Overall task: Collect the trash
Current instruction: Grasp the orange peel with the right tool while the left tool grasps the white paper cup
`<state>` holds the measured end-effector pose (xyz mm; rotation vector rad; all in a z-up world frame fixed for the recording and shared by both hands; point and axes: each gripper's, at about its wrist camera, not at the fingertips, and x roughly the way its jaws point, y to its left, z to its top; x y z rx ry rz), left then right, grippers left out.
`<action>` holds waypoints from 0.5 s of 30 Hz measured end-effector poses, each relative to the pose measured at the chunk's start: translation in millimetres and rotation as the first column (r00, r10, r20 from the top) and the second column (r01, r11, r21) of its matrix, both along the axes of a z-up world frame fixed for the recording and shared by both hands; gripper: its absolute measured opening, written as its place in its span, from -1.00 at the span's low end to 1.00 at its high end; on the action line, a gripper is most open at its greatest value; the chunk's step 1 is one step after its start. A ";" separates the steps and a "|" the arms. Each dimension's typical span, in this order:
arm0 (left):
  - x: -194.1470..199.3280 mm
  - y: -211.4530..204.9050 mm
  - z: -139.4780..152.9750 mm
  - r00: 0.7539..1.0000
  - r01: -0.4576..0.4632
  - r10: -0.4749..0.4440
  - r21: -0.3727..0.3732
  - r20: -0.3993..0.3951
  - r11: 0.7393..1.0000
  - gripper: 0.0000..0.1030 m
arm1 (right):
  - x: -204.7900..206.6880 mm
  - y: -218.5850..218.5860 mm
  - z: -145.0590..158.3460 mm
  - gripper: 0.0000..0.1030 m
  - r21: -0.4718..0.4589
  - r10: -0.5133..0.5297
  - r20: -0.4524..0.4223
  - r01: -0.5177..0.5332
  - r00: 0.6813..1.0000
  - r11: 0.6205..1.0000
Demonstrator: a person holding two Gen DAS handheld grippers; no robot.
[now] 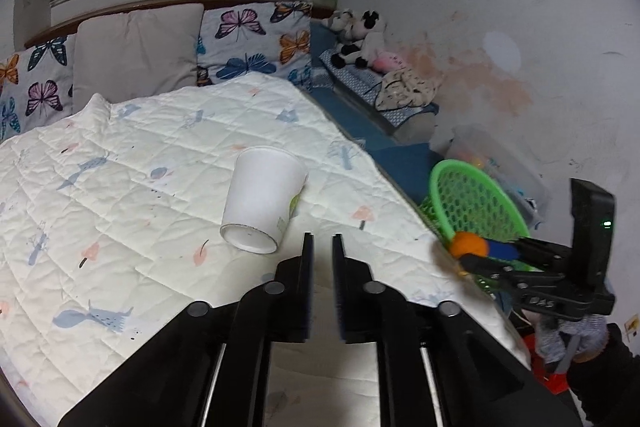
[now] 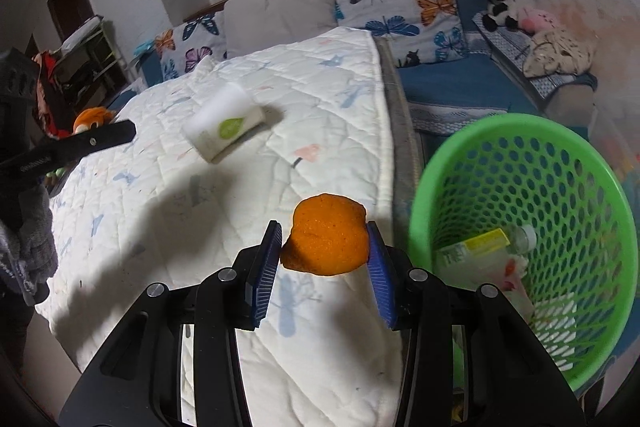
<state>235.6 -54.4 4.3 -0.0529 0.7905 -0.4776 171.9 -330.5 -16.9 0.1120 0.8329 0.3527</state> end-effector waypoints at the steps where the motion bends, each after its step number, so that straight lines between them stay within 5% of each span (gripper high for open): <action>1: 2.3 -0.3 -1.2 1.000 -0.010 0.010 0.012 -0.001 1.000 -0.10 | -0.4 -2.2 0.2 -0.17 0.004 -0.005 -0.001 0.005 1.000 1.000; 3: 7.7 -2.8 -2.4 0.999 -0.036 0.034 0.051 0.028 0.998 0.16 | -1.0 -4.5 0.6 -0.17 0.010 -0.010 -0.003 0.010 1.000 1.000; 15: 88.1 -24.0 -26.9 0.998 -0.040 0.045 0.152 -0.033 0.988 0.39 | 2.9 -34.8 -0.9 -0.17 0.019 -0.071 -0.007 0.071 0.997 0.997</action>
